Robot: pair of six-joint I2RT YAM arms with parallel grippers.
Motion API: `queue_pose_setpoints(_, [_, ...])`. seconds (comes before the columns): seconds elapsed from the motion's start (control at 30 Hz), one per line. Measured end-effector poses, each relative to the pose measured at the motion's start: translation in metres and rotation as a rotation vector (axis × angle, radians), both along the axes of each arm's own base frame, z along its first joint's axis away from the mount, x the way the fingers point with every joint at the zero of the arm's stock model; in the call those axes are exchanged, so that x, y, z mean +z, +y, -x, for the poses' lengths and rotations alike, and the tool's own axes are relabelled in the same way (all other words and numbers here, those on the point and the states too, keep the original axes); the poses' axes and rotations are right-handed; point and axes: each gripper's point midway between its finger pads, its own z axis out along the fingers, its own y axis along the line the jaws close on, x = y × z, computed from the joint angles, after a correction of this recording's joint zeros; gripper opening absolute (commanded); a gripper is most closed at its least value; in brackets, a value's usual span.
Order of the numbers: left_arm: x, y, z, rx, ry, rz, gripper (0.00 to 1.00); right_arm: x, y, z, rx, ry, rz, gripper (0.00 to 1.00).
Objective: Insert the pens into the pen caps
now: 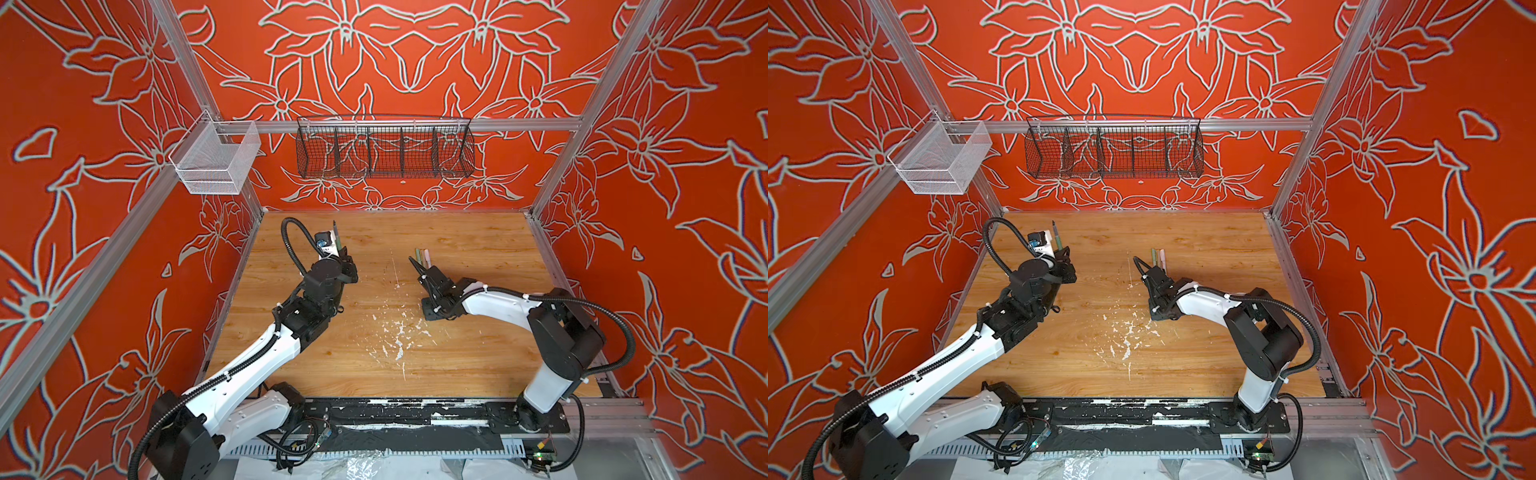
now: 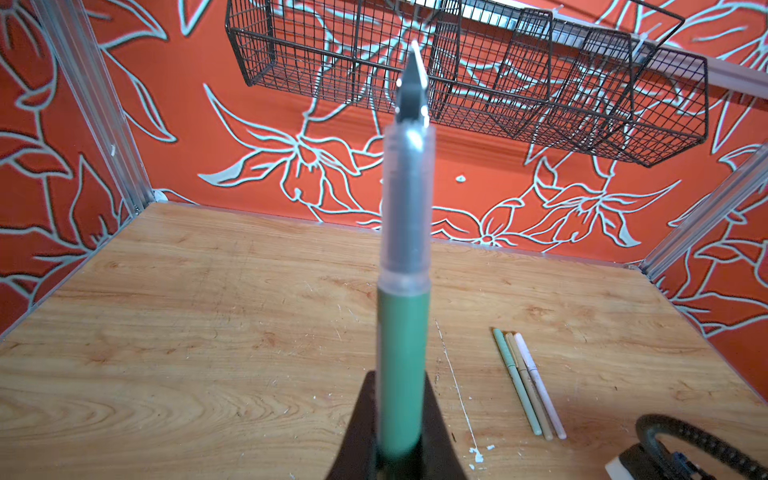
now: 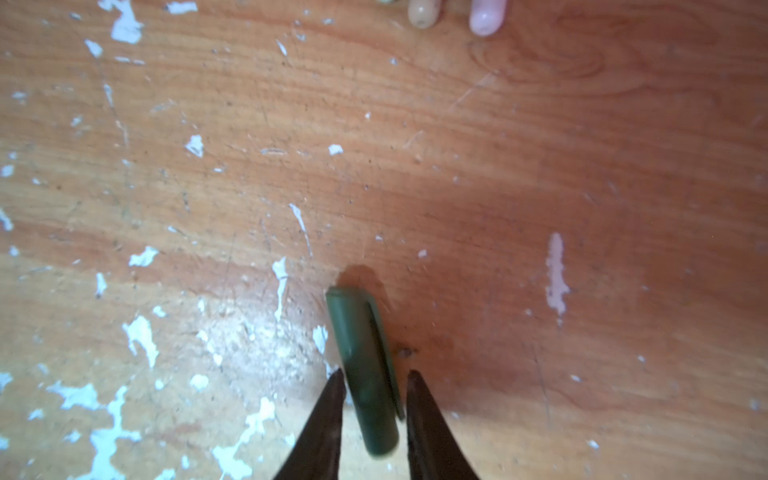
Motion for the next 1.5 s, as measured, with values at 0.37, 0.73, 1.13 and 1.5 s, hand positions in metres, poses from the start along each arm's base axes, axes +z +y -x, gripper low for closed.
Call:
queue_pose_setpoints(0.37, [-0.009,-0.004,-0.003,-0.012,0.024,-0.003,0.00,0.032,-0.008,-0.008,0.029,-0.049,-0.057,0.25])
queue_pose_setpoints(0.73, [-0.015,-0.008,-0.006,-0.023,0.041,-0.010,0.00,-0.002,0.006,-0.004,0.150,0.072,-0.033,0.21])
queue_pose_setpoints(1.13, [-0.018,-0.009,-0.007,-0.026,0.048,-0.014,0.00,-0.015,0.007,-0.008,0.161,0.089,-0.002,0.23])
queue_pose_setpoints(1.5, [-0.018,-0.009,-0.007,-0.027,0.048,-0.014,0.00,-0.014,0.005,-0.017,0.144,0.062,0.026,0.21])
